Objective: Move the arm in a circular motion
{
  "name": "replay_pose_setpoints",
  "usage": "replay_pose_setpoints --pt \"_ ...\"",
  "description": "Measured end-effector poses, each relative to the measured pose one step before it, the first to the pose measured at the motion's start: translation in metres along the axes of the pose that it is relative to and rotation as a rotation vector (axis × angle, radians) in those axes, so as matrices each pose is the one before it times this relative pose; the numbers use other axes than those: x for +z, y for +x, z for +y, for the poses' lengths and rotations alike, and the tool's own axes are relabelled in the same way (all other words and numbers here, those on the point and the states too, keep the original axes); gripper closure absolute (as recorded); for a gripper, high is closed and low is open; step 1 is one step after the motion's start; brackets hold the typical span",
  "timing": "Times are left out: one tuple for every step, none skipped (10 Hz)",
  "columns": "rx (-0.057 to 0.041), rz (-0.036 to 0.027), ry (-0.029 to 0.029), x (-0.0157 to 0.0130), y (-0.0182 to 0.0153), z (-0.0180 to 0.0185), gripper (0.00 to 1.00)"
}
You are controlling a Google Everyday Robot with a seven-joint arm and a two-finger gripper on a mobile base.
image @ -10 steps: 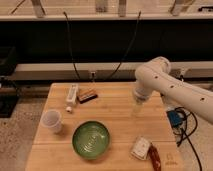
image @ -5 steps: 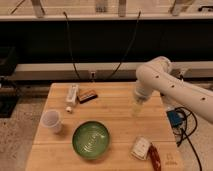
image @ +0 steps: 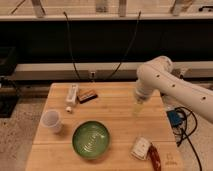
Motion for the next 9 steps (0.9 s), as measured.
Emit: replay_pose_setpoints --pt "-0.00133 0.00070 -0.00049 0.00010 -0.00009 -0.00033 0.20" --pt "-0.00136 0.00025 0.00008 -0.00003 -0.00016 -0.00058 0.20" --pt "-0.00121 0.00068 -0.00064 0.00052 -0.00029 -0.00061 0.20" --pt "-0.00075 0.00084 -0.00044 0.00015 -0.00003 -0.00025 0.20" --pt "-0.00100 -0.00019 -0.00113 0.00020 -0.00052 0.00049 0.20" --pt "-0.00080 0.00021 -0.00036 -0.00026 -0.00033 -0.00021 0.20" --pt "-0.00467 -0.00012 0.00005 -0.00009 -0.00151 -0.00065 0.20" --pt "-0.00275 -0.00049 -0.00031 0.00016 -0.00141 -0.00044 0.20" --pt "-0.00265 -0.00012 -0.00045 0.00050 -0.00066 -0.00019 0.20"
